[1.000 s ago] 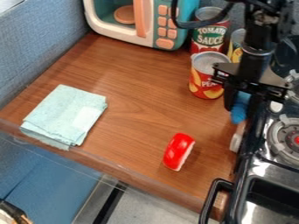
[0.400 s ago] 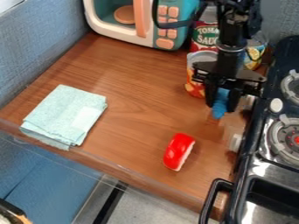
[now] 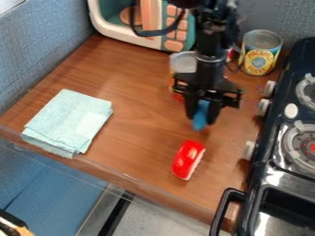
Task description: Picks a spoon and places it at the centre of the table
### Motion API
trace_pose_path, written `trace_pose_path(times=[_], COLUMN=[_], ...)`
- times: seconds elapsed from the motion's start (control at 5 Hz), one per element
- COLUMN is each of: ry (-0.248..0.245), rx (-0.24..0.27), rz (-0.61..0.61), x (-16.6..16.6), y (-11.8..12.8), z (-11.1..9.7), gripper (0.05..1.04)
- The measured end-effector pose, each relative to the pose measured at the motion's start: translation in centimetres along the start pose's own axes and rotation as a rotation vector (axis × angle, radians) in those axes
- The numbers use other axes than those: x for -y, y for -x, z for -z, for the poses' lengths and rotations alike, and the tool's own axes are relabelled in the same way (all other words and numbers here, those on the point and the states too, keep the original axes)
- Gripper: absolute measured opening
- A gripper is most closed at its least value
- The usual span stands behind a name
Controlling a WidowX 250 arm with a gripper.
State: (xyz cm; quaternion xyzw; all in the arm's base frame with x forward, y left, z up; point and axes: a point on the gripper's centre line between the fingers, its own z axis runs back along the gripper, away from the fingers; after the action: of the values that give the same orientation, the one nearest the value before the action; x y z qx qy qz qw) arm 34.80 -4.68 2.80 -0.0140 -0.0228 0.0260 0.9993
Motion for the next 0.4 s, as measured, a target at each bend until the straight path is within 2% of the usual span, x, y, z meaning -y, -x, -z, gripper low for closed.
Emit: trace_pose_path(times=[0.2, 0.4], ry=[-0.011, -0.003], rx=[0.009, -0.012], rz=[-0.022, -0.055], x=[-3.0, -5.9], y=[0.8, 1.6], z=[-0.5, -0.1], gripper=[0.439, 0.440])
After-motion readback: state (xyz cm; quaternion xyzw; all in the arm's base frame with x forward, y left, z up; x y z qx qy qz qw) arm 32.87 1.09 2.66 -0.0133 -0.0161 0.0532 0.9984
